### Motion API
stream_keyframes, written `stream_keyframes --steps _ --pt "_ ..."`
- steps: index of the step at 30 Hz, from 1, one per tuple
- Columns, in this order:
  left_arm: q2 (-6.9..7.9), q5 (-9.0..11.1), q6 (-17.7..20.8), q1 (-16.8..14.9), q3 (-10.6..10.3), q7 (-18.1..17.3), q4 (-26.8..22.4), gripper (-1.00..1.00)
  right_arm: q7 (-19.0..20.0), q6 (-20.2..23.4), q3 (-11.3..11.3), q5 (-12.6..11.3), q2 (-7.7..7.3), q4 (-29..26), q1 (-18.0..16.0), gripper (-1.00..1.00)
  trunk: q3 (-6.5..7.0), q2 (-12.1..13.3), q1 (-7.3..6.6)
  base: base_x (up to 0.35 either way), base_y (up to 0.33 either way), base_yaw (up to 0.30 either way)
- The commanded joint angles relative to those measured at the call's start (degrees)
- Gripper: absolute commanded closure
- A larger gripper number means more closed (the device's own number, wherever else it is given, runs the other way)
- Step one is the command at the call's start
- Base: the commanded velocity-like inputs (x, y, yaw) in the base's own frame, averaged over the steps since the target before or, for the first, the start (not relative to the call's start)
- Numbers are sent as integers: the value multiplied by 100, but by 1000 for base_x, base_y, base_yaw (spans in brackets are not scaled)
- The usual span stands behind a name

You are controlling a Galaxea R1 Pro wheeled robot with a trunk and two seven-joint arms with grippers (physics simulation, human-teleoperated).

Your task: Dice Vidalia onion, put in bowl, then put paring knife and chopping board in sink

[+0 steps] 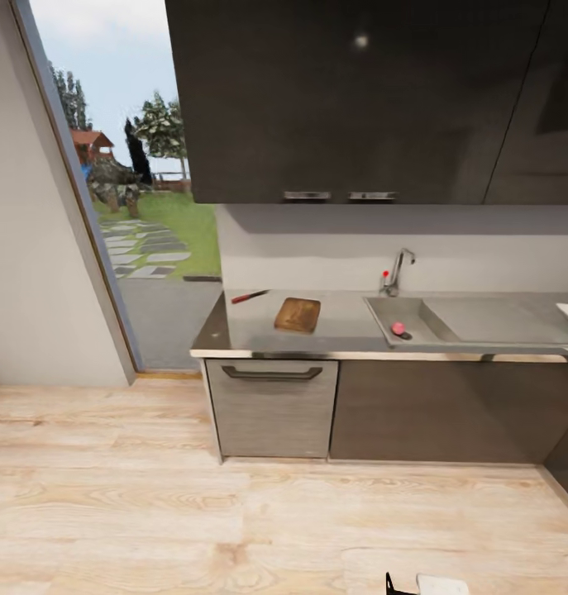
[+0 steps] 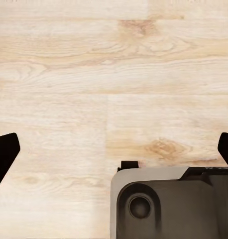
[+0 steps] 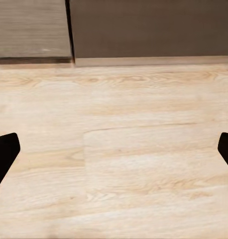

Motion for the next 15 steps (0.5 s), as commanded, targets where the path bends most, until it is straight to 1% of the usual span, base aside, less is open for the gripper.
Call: stream_keyframes --steps 1,11,13,15 --pt "0 4 -12 -1 3 1 -3 -100 -24 -8 4 -1 1 -6 0 -100 -10 -11 5 163 299 0" --pt "0 4 -11 -1 3 -1 2 -100 -24 -15 4 -1 1 -6 0 -100 -10 -11 5 205 274 0" --pt "0 4 -12 -1 3 1 4 -100 -24 -15 4 -2 1 -6 0 -100 -10 -11 5 208 210 0" --pt "0 4 -12 -1 0 3 5 -100 -24 -16 4 -2 1 -6 0 -100 -10 -11 5 141 111 0"
